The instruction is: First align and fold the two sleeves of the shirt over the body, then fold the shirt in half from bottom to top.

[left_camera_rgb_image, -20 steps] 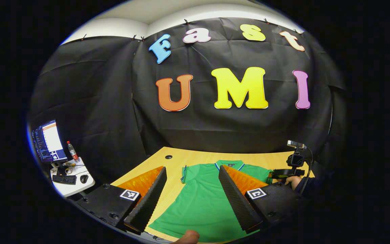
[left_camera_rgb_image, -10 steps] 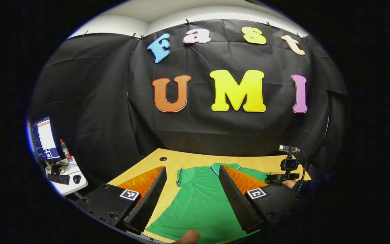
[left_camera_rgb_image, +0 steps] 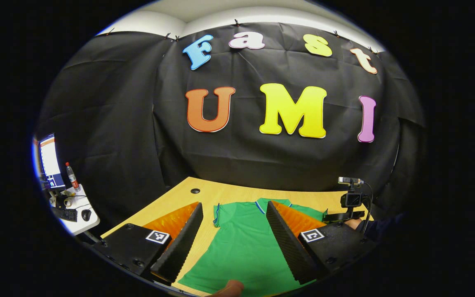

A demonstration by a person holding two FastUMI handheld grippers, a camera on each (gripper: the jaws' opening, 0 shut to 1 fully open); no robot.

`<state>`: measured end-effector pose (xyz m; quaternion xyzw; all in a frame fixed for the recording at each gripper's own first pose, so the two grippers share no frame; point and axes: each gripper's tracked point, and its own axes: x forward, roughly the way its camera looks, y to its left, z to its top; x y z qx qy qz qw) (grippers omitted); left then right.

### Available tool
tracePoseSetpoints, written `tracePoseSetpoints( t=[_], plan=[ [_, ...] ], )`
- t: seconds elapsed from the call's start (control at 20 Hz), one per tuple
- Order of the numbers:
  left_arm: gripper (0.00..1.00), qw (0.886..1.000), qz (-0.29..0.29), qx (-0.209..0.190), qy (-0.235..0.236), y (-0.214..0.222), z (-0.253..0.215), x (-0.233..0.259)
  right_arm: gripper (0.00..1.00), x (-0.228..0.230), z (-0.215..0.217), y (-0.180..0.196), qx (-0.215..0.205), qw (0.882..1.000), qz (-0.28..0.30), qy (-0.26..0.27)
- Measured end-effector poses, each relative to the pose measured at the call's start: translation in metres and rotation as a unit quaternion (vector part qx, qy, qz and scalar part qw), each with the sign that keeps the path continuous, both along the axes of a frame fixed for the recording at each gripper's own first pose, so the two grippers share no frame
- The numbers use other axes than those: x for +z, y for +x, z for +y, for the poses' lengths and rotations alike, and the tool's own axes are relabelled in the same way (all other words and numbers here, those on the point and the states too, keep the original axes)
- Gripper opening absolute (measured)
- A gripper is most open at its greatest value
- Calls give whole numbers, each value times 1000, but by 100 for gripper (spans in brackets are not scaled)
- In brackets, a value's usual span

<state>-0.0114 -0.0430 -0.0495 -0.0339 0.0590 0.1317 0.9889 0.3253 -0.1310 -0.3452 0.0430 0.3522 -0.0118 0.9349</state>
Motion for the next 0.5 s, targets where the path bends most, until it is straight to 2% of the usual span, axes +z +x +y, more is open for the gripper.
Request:
tracePoseSetpoints(
  t=[0.3, 0.45, 0.5],
  plan=[
    [99, 1000, -7, -9, -11, 7, 19, 2, 4, 41, 16, 8, 24, 999, -39, -30],
    [99, 1000, -5, -8, -14, 8, 30, -2, 4, 53, 35, 10, 72, 994, -58, -63],
    [99, 1000, -5, -6, -17, 8, 34, -3, 1, 55, 42, 10, 93, 991, -63, -75]
  ],
)
